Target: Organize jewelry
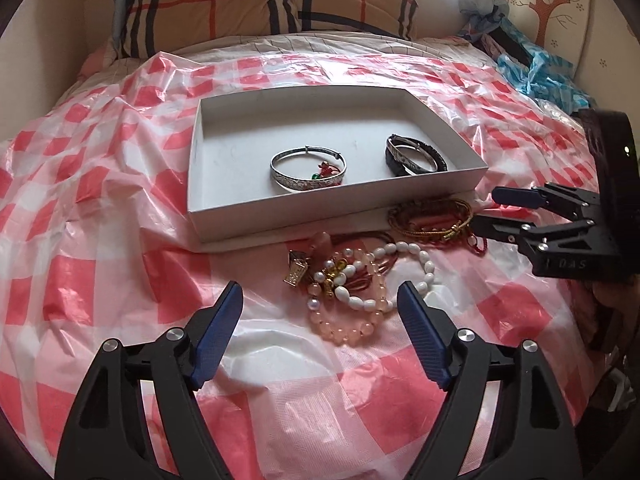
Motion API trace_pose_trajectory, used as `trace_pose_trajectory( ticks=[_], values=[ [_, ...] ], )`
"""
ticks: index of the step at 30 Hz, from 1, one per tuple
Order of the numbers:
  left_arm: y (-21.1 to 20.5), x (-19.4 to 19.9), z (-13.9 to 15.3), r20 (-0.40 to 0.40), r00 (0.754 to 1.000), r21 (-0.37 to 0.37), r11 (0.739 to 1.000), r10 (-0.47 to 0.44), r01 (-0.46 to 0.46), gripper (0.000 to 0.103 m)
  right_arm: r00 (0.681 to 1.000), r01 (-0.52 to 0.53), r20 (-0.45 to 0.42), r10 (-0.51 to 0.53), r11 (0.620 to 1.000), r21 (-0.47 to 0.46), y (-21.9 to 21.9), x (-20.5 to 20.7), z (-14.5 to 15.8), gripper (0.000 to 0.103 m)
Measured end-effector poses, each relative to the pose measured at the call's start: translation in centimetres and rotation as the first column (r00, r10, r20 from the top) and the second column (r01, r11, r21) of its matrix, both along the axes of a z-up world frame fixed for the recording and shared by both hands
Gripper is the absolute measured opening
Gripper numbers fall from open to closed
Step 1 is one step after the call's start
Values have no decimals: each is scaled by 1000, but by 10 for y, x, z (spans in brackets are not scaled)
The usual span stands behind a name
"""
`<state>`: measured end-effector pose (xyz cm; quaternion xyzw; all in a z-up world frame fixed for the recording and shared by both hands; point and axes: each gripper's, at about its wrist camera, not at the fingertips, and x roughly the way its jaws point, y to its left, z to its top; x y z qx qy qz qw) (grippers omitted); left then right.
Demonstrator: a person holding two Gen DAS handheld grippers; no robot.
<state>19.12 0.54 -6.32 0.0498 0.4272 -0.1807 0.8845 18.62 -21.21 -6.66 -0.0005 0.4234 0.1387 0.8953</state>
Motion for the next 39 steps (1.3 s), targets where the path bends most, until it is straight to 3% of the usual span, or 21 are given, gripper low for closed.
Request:
trace_pose_trajectory(
  ticks=[4,7,8,9,10,12,14,16,18,22,24,28,29,30,32,34,35,36,38,39],
  values=[
    [3,5,-1,-8,999,-13,999,38,-38,76,999,41,-4,-41,999,-8,-5,12,-2,64],
    [2,8,-2,-8,999,2,999,37,-37,76,999,31,-28,-32,999,-25,-4,20,-7,54],
    [0,8,-4,-11,1000,8,1000,22,-22,75,999,17,-44,-18,1000,-25,-3,22,-11,46],
    [-3,7,-5,-13,1000,13,1000,5,-5,70,998,5,-58,-6,1000,-22,-1,22,-13,35],
    [-6,5,-7,-20,1000,16,1000,-19,20,64,998,-8,-68,7,1000,-18,-1,22,-14,32],
    [-12,3,-12,-54,997,12,998,-64,64,32,996,-41,-78,38,999,-27,2,15,-14,24],
    [-14,0,-16,-78,992,0,995,-98,98,18,994,-65,-90,61,997,-43,2,3,-13,22],
    [-16,-8,-14,-81,988,2,992,-128,129,13,992,-72,-103,67,996,-45,-1,-10,-11,21],
    [-15,-17,-11,-97,982,-18,987,-160,159,1,991,-63,-116,59,997,-34,-9,-23,-9,20],
    [-12,-34,-8,-126,969,-2,977,-212,214,1,988,-47,-150,47,999,3,-23,-39,-5,21],
    [-7,-38,-5,-132,969,-1,978,-208,210,1,992,-11,-124,7,999,-31,-27,-43,0,50],
    [2,-27,1,-125,980,-27,988,-154,152,5,998,-11,-67,9,1000,-24,-24,-42,10,53],
    [3,-22,1,-118,983,-28,990,-138,135,14,997,-30,-69,28,999,-24,-19,-40,9,53],
    [3,-17,1,-106,988,-23,993,-114,113,31,996,-56,-74,54,998,-25,-12,-38,7,53],
    [1,-8,1,-72,995,-16,998,-64,63,50,991,-107,-79,106,994,-12,0,-37,5,53],
    [-2,1,-2,-73,996,-32,998,-57,55,50,986,-146,-81,143,989,-37,13,-38,1,53],
    [-4,4,-5,-82,995,-33,998,-54,52,48,984,-165,-85,160,984,-60,18,-39,-1,45],
    [-8,6,-10,-98,993,-27,998,-60,57,28,981,-178,-91,170,980,-87,23,-39,-5,30],
    [-15,5,-17,-117,989,-9,996,-87,87,5,981,-184,-89,174,975,-126,26,-40,-10,23],
    [-17,2,-17,-119,988,-5,995,-103,103,3,982,-178,-87,168,977,-121,25,-41,-9,19]
  ],
)
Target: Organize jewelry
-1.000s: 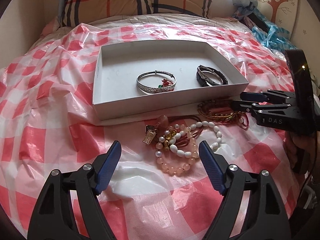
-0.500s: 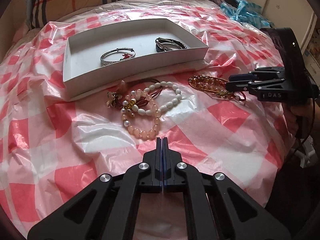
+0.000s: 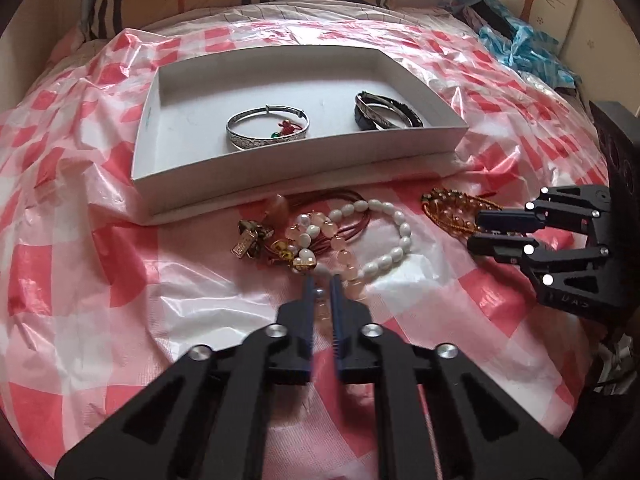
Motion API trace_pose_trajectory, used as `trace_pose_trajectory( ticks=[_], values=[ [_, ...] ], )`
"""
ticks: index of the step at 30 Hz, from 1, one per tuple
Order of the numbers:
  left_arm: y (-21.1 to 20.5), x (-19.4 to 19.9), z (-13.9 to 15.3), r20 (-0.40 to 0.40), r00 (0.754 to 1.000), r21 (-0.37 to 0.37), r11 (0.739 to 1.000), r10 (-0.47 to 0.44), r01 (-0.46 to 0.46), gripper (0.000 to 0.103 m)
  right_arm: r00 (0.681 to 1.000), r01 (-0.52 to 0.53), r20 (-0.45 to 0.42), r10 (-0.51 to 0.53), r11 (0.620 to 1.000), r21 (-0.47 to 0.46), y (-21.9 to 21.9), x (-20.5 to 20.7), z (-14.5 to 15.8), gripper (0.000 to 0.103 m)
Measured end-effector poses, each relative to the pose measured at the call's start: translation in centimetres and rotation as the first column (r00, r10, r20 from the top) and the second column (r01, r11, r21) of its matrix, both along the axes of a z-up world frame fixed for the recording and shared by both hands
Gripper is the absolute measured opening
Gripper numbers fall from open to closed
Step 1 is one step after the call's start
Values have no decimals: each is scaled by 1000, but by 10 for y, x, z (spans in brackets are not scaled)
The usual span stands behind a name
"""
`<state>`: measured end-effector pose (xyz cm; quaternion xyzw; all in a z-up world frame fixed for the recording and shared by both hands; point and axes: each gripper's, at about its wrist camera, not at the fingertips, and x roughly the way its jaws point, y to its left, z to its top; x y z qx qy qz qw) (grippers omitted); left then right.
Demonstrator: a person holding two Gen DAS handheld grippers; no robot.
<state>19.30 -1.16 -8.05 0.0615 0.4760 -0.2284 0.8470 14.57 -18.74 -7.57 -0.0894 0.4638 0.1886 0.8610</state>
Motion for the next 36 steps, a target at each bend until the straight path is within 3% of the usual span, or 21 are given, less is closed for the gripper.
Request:
trace_pose_trajectory(
  ticks=[6,13,15,16,17,20,21,22,23,24,31,33,36],
  values=[
    [7,-25,24,16,998,-63,996,-63,64,0,999,38,-5,-38,989,141,-17,-2,20,11],
    [31,-26,32,-7,1000,-102,994,-23,22,0,1000,-4,-17,7,987,158,-9,-5,29,11],
    [32,-19,26,-15,1000,-101,995,8,-9,1,1000,-8,-9,9,992,126,-3,-4,24,46],
    [31,-15,23,-21,1000,-106,994,11,-13,1,1000,-17,-5,18,994,112,-1,-3,21,46],
    [28,-11,21,-20,1000,-106,994,16,-19,4,1000,-22,-9,23,995,99,2,-1,17,45],
    [15,0,9,-20,999,-77,997,27,-29,22,1000,-17,-17,17,999,44,7,5,2,26],
    [10,3,3,-20,999,-50,998,31,-32,23,1000,-16,-13,16,1000,24,7,6,-1,16],
    [5,4,-4,-20,999,-15,999,32,-33,23,1000,-14,-13,14,999,29,6,6,-2,15],
    [1,3,-7,-10,1000,1,1000,21,-21,15,1000,-10,-10,10,999,43,3,5,0,13],
    [-2,0,-5,-14,1000,-9,1000,-5,5,7,1000,-5,-6,5,998,61,1,4,3,13],
    [14,-25,43,43,998,-162,986,-39,45,5,1000,27,-5,-26,973,229,-17,-3,27,12],
    [20,-30,54,60,997,-174,984,-39,49,5,1000,15,-6,-14,973,229,-14,-6,30,12],
    [27,-34,54,61,998,-136,990,-27,35,5,999,-28,-15,32,980,196,-5,-11,28,13]
  ],
)
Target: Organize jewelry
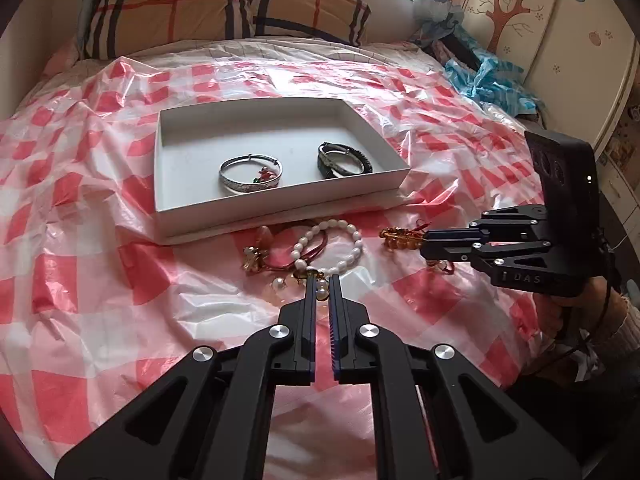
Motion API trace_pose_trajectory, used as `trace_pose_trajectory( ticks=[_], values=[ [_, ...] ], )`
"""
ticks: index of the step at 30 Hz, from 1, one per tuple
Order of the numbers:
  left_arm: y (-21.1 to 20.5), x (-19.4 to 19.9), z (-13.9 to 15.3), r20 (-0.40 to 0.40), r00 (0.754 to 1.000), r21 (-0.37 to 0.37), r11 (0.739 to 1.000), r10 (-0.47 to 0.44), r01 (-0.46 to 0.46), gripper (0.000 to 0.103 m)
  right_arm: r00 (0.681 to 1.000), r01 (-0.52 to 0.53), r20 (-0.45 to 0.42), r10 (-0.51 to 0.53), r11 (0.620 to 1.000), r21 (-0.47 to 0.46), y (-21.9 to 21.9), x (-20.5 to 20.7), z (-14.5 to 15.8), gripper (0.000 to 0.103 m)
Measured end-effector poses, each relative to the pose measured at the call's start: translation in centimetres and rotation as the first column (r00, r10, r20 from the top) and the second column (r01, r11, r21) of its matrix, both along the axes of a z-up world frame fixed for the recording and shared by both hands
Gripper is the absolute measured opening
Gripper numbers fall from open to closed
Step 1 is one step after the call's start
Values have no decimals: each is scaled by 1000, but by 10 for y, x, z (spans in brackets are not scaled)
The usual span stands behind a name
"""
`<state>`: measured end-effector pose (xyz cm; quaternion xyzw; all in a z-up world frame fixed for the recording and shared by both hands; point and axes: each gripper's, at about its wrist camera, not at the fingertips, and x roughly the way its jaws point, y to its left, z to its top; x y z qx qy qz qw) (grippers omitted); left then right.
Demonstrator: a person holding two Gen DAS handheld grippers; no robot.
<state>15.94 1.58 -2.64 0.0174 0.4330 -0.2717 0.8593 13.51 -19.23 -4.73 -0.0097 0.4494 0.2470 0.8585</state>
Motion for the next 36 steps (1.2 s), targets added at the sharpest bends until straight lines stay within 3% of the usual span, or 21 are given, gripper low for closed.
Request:
trace_pose_trajectory(
  ticks=[2,5,10,15,17,18,20,24,32,36],
  values=[
    [7,1,-8,-25,1000,17,1000,19,-18,5,1000,-20,-15,20,1000,4,3,-1,-2,14],
    [15,5,-27,-66,997,59,997,49,-45,5,1000,-4,2,4,1000,-11,4,2,-2,61],
    [21,5,-44,-94,993,60,996,65,-60,5,1000,14,2,-14,999,-42,6,24,-8,67],
    [20,8,-46,-95,993,57,997,64,-59,6,996,-2,-89,-5,997,-81,8,49,-36,70],
    [18,9,-48,-100,993,61,996,64,-58,6,995,3,-97,-8,999,-45,4,53,-38,64],
    [18,9,-48,-102,993,61,996,66,-60,6,995,5,-97,-8,1000,-30,3,54,-36,48],
    [17,10,-48,-103,992,60,996,70,-64,6,996,15,-93,-16,1000,-10,0,53,-33,33],
    [16,11,-48,-105,992,63,996,75,-68,6,998,7,-63,-8,1000,-13,2,47,-25,13],
    [22,17,-51,-133,987,19,996,89,-87,6,999,21,-24,-21,999,33,-1,35,-10,12],
    [24,18,-51,-131,986,3,994,105,-105,6,999,32,16,-34,994,108,-7,23,5,12]
  ],
)
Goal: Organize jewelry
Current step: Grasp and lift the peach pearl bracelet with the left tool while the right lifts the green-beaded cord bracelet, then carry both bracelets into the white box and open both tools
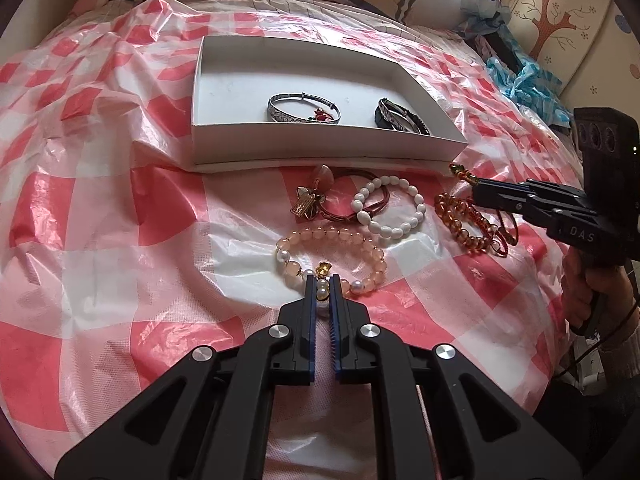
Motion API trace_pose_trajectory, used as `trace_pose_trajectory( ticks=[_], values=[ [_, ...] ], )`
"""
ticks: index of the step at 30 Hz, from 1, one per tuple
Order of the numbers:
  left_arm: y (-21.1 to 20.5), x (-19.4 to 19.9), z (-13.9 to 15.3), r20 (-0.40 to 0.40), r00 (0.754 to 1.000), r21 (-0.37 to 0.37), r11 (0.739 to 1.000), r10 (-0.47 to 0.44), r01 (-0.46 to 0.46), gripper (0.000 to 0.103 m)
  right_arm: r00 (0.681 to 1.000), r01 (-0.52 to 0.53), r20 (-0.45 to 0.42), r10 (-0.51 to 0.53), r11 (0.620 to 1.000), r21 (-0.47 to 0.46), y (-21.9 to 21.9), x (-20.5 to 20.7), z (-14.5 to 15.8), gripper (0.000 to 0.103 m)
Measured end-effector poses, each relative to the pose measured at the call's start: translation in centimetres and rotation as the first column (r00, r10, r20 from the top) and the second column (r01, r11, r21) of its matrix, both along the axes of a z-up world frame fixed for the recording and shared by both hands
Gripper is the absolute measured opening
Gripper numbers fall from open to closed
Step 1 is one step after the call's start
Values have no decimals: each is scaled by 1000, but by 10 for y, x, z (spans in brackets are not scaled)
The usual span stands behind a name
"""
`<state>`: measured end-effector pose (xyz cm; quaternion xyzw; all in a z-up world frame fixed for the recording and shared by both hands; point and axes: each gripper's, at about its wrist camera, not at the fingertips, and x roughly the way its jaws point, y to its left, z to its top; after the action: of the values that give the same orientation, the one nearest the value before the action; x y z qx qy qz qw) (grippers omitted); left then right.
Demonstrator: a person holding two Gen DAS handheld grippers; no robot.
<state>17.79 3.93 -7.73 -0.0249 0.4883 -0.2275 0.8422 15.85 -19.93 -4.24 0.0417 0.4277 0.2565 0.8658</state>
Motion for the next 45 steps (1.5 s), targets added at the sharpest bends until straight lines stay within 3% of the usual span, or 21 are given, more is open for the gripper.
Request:
trace_pose_trajectory(
  ticks=[7,19,30,45],
  values=[
    [4,-6,13,44,999,9,1000,4,-5,5,999,39,16,-40,997,71,-11,-9,10,12],
    [4,-12,72,159,987,-69,997,-4,15,5,995,58,68,-68,988,145,-17,-20,35,12],
    [-18,4,99,233,973,-115,993,8,20,5,978,118,159,-136,986,114,-22,-15,60,12],
    [-42,51,119,314,949,-145,989,26,21,5,959,134,240,-152,987,89,-15,26,73,12]
  ],
)
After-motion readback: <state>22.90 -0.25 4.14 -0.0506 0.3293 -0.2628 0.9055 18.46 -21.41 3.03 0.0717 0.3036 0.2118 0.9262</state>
